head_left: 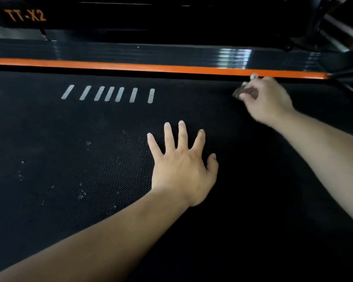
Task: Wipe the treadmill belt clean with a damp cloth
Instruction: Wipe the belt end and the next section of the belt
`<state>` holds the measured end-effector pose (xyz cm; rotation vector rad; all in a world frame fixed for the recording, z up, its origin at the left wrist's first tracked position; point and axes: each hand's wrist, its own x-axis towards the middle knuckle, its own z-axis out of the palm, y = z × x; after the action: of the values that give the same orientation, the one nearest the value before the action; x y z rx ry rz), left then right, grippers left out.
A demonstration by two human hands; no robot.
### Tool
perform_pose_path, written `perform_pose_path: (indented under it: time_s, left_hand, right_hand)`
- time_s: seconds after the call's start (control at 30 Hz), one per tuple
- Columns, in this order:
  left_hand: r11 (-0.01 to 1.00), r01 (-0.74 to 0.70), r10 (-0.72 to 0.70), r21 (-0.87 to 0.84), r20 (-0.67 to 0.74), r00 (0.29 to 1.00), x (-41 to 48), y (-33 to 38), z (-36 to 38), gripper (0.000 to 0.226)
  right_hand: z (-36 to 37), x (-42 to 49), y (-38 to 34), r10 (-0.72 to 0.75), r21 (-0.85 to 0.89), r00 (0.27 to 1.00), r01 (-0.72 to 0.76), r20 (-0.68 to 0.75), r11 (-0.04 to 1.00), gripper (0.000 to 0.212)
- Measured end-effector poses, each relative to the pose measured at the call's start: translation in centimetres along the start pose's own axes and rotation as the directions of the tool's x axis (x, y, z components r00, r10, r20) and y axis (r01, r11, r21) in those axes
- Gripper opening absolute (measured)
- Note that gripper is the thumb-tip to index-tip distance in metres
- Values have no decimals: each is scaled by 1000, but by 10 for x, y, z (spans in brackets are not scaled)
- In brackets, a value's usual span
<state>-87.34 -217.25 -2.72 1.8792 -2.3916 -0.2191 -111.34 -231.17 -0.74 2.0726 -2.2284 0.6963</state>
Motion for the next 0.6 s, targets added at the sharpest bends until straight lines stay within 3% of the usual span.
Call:
perform_pose_path:
  time_s: [0.1,0.17,0.3,0.37,0.47,0.53,0.6]
  left_hand:
    - [1000,2,-2,-9,-1,1000,0,0,0,69]
    - [1000,4,-4,-8,2,1000,0,0,0,69]
    - [1000,3,-3,-7,3,1000,0,0,0,69]
    - [1000,4,-4,-2,-4,1000,0,0,1,69]
    - [1000,6,-6,7,-2,1000,-1,1,1,69]
    - [1000,11,-11,4,1,1000,0,1,1,68]
    - [1000,9,-9,4,5,1000,0,1,1,68]
  right_hand:
    - [-6,8,2,240,-11,968,-241,-71,970,26]
    - [0,-7,-12,177,31,983,-175,-55,984,25]
    - [-4,-64,-21,-157,105,987,152,42,983,18]
    - [-11,-60,-7,-125,81,992,123,25,989,20]
    - [-16,-44,-1,139,56,990,-137,-33,989,23]
    - [-12,-61,-16,80,50,996,-78,-41,996,22]
    - [-15,-99,-32,-104,107,994,102,16,989,19]
